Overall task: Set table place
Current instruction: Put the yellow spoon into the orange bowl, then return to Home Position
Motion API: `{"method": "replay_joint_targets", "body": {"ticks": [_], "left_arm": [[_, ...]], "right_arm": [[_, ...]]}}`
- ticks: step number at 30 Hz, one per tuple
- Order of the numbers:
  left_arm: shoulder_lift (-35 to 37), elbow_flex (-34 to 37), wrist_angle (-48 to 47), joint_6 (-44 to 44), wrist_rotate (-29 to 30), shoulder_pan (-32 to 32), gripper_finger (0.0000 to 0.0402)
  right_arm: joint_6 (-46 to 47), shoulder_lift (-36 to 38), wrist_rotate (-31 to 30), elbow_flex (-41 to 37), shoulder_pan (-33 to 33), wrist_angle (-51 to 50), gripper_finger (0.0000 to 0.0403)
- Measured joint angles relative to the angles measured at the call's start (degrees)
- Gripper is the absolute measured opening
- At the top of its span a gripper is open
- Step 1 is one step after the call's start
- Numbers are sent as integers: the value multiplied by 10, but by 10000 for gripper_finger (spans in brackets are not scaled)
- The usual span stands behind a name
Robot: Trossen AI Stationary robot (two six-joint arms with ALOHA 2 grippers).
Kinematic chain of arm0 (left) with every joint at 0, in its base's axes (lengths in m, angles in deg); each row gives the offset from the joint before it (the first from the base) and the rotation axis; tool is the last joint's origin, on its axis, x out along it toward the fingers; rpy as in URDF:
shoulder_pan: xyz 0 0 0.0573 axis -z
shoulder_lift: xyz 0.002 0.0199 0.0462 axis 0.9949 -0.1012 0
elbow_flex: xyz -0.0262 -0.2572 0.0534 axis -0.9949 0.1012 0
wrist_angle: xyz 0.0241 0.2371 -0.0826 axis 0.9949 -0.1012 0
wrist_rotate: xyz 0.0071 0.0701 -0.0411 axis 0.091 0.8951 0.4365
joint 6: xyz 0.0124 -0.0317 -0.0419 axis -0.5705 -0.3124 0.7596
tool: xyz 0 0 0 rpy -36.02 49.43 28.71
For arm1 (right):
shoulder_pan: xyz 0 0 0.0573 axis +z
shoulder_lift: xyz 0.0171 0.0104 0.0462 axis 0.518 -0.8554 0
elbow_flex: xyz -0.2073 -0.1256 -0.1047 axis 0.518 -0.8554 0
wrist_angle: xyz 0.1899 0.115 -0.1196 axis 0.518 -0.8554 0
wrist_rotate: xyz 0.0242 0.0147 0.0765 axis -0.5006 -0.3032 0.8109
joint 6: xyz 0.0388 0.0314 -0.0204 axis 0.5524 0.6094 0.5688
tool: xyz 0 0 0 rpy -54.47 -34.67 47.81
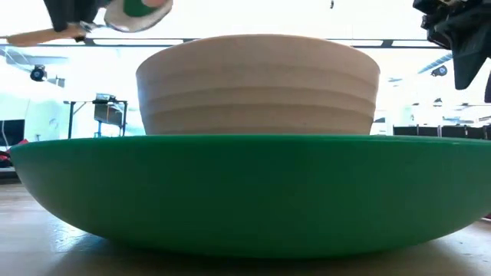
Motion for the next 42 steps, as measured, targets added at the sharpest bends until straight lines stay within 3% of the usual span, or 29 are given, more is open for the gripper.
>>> {"method": "replay_joint_targets", "body": {"ticks": [6,15,24,28,34,42], "left_arm": [[-125,-139,-75,-115,30,-15,23],[-232,-285,-80,-165,33,-20,23],[-310,-320,-91,-167,37,-20,23],[-315,-320,-89,-167,39,-20,28],[-312,-320,-89,-166,40,-20,80],[-312,-320,-76,-166,40,-19,88]], "right_arm": [[0,-1,-21,11,0,5,176],[-12,-2,-47,32,0,6,172],[-19,-1,-58,41,0,5,162],[-20,-1,-58,41,0,5,159],[-28,-1,-84,40,0,5,158],[-24,-1,-102,40,0,5,155]]}}
